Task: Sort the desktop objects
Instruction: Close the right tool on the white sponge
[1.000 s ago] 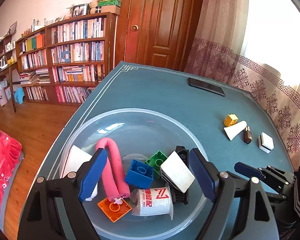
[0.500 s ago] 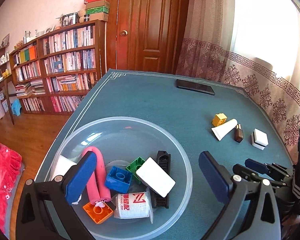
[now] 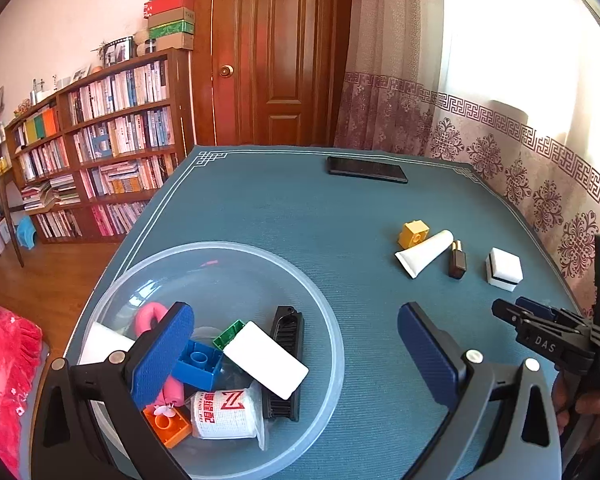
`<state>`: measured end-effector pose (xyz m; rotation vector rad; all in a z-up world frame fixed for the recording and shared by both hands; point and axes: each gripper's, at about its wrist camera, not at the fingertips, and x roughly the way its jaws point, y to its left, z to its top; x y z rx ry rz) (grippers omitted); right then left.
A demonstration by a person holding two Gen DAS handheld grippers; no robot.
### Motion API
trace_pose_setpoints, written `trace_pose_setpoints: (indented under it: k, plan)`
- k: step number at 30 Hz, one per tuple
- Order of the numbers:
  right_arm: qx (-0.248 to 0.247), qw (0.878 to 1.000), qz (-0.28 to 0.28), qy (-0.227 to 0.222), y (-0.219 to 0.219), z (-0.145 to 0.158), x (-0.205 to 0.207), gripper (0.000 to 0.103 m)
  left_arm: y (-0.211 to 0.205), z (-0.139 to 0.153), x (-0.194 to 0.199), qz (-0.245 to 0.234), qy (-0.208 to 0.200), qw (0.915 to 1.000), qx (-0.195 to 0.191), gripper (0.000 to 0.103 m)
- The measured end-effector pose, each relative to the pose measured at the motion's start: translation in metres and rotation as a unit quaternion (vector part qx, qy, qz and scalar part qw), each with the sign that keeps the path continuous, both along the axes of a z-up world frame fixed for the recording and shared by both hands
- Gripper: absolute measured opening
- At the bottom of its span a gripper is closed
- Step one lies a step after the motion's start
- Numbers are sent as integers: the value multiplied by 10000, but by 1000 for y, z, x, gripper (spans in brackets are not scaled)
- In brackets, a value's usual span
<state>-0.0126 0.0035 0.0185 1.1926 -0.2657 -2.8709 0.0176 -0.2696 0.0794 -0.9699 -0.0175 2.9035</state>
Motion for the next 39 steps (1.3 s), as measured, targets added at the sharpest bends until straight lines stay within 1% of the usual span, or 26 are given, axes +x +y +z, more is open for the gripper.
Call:
trace_pose_setpoints:
  k: [1, 2, 8, 15, 25, 31, 39]
  plan:
    - [11, 10000, -71, -7, 3, -1, -1, 60, 2, 0, 0, -22, -2, 10000, -14, 102]
    - [16, 9999, -129, -11, 7, -1, -2, 60, 5, 0, 0, -43, -2, 10000, -27, 102]
    - [13, 9994, -350, -31, 24, -2, -10, 61, 18, 2, -1, -159, 21, 9998, -103, 102]
    - [1, 9986, -518, -93, 38, -3, -27, 71, 33, 2, -4, -272, 15, 9994, -190, 102]
    - [21, 9977, -663, -167, 48, -8, -55, 72, 56, 2, -12, -476, -12, 9983, -329, 102]
    - [81, 9987, -473, -166, 41, -11, -66, 72, 72, -1, -21, -602, -62, 9974, -382, 102]
    - [-22, 9994, -308, -163, 41, -14, -70, 72, 95, -9, -34, -788, -163, 9955, -494, 102]
